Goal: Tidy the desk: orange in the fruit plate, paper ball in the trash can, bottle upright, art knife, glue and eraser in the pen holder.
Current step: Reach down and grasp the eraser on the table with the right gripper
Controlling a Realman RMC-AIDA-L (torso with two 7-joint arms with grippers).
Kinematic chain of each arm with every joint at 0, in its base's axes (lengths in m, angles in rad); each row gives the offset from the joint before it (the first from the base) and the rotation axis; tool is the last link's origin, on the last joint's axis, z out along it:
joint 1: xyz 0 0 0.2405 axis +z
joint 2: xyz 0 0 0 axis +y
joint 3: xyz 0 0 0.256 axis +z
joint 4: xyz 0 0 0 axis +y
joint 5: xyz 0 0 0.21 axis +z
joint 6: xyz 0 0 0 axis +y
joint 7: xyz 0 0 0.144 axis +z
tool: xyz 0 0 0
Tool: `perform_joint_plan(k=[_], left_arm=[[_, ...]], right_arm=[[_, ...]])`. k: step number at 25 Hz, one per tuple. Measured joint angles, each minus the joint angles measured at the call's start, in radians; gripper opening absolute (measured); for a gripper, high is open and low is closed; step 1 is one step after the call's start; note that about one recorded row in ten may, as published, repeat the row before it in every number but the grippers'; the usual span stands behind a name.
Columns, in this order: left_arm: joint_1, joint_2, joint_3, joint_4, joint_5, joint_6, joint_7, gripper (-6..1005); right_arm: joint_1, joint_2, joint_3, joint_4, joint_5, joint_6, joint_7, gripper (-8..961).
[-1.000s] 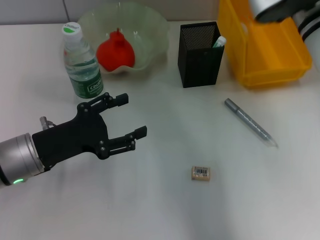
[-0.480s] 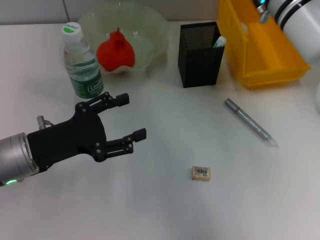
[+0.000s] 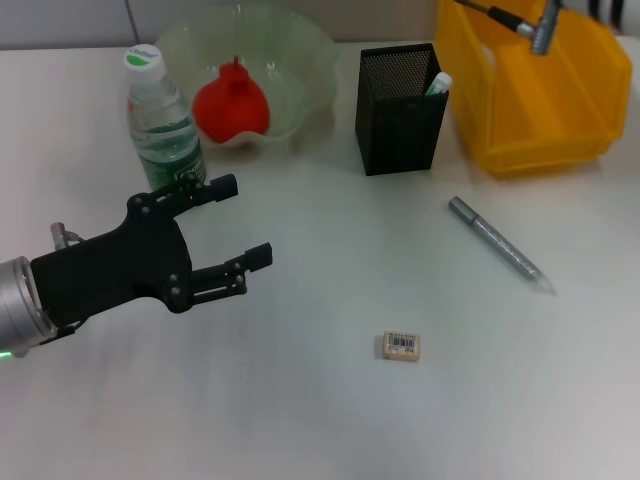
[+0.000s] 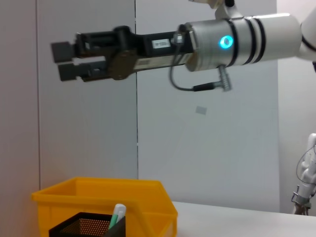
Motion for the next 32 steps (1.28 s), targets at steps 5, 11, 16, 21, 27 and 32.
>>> perform_joint_plan(k=[5, 11, 16, 21, 27, 32], left_arm=[[0.0, 0.004, -0.003, 0.0, 0.0, 0.0, 0.0, 838], [-0.002, 0.026, 0.016, 0.026, 0.022, 0.005, -0.067, 838], [-0.001, 0.034, 0.019, 0.07, 0.096, 0.008, -0.167, 838], [-0.011, 0.037, 0.019, 0.095, 0.155, 0.008, -0.227, 838], [-0.019, 0.037, 0.019, 0.111, 0.175, 0.003, -0.26, 838], [-0.029, 0.037, 0.017, 0.112, 0.185, -0.002, -0.273, 838]], right_arm=[[0.049, 0.007, 0.193, -0.003, 0.217, -0.318, -0.223, 651], [0.194, -0.005, 0.448, 0.164, 0.272, -0.835, -0.407, 652], [0.29, -0.039, 0.558, 0.341, 0.24, -1.11, -0.523, 646], [0.327, -0.059, 0.56, 0.448, 0.141, -1.231, -0.672, 643], [0.348, -0.007, 0.557, 0.572, -0.046, -1.235, -0.855, 643], [0.338, 0.029, 0.511, 0.592, -0.13, -1.179, -0.928, 644]])
